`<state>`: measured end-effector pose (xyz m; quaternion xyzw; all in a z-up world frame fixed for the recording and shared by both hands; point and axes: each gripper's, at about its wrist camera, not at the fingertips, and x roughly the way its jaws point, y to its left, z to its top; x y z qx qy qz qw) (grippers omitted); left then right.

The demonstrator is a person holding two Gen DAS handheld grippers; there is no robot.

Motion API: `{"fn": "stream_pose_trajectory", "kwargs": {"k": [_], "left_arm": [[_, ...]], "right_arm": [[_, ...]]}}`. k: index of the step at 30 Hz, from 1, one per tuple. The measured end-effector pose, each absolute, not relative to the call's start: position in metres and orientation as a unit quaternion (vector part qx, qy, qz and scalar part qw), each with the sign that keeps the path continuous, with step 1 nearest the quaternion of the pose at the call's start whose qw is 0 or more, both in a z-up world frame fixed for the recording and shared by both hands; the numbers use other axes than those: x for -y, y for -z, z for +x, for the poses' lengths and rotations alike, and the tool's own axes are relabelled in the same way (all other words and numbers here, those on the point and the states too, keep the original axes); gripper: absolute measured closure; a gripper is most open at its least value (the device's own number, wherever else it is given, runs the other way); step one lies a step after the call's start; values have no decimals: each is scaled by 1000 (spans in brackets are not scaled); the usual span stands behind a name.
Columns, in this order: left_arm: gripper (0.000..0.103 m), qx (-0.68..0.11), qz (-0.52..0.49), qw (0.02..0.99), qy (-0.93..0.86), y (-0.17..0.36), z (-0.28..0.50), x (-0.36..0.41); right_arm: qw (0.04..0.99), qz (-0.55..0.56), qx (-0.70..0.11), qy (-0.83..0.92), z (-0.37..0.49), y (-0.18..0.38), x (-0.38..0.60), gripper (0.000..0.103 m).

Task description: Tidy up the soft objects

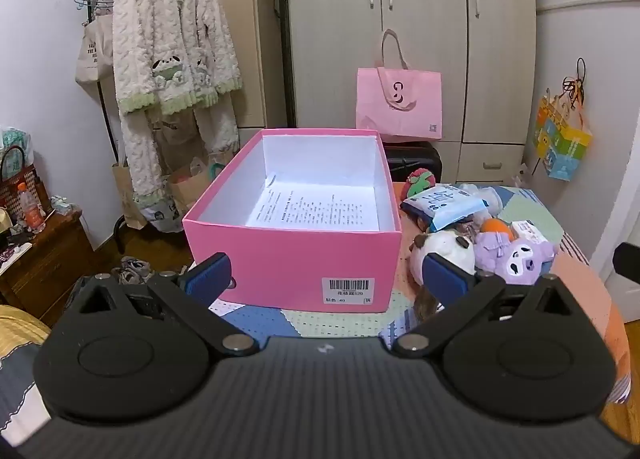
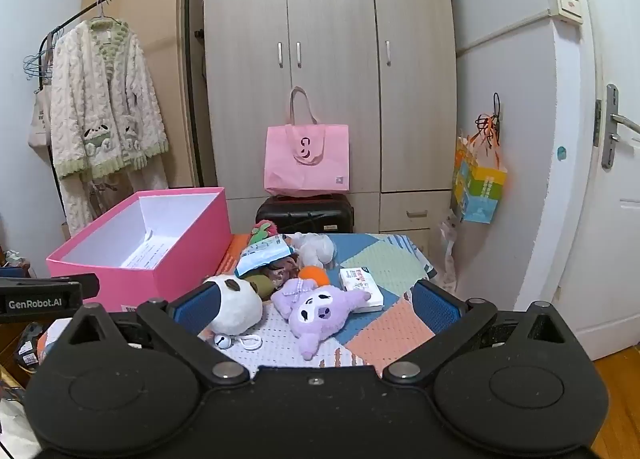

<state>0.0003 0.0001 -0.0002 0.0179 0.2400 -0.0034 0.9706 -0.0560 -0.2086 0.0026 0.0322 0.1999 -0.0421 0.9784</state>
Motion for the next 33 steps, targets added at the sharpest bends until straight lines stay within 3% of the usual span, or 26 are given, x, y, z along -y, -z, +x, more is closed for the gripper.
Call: {"fn": "stream_pose_trajectory", "kwargs": {"k": [7,33], "left_arm": [[0,-212,9,977,15,4,0,1],[0,-249,18,968,31,17,5,2]], "right_arm": [[977,34,-205,39,-56,1,212,0],[972,38,-227,45,-61,10,217,0]]}}
